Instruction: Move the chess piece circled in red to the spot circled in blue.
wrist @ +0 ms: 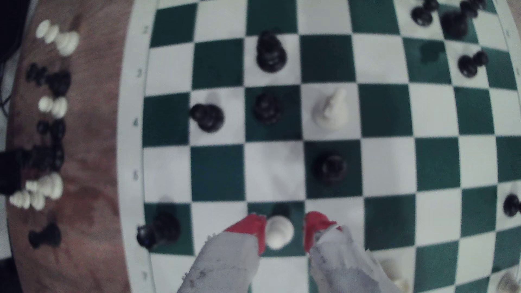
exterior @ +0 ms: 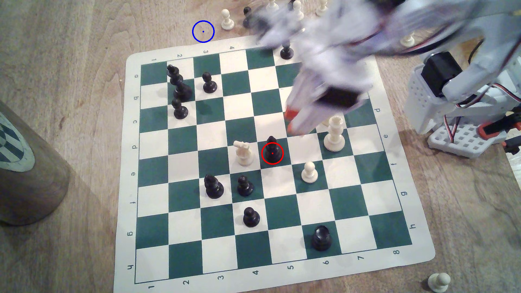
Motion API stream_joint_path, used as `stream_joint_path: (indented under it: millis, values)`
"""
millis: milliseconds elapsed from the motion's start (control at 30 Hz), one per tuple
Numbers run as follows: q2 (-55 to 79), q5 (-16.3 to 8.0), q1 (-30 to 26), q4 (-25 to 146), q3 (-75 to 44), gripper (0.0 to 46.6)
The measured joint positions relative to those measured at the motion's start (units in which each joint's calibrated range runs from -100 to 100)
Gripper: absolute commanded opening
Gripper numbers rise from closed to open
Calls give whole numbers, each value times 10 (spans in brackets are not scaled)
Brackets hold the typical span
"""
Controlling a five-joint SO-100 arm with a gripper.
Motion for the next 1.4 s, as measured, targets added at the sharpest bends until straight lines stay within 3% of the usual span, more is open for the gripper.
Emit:
stream_joint_path:
  millis: [100,200,567,1233,1400]
  values:
    - [70,-17,8,-14,-30,224]
    - [123,-27,21,-24,-56,225]
    - [185,-6,63,-16,-66,212]
    - [279,-13,60,-99,-20,201]
    - [300,-14,71,-131,-20,164]
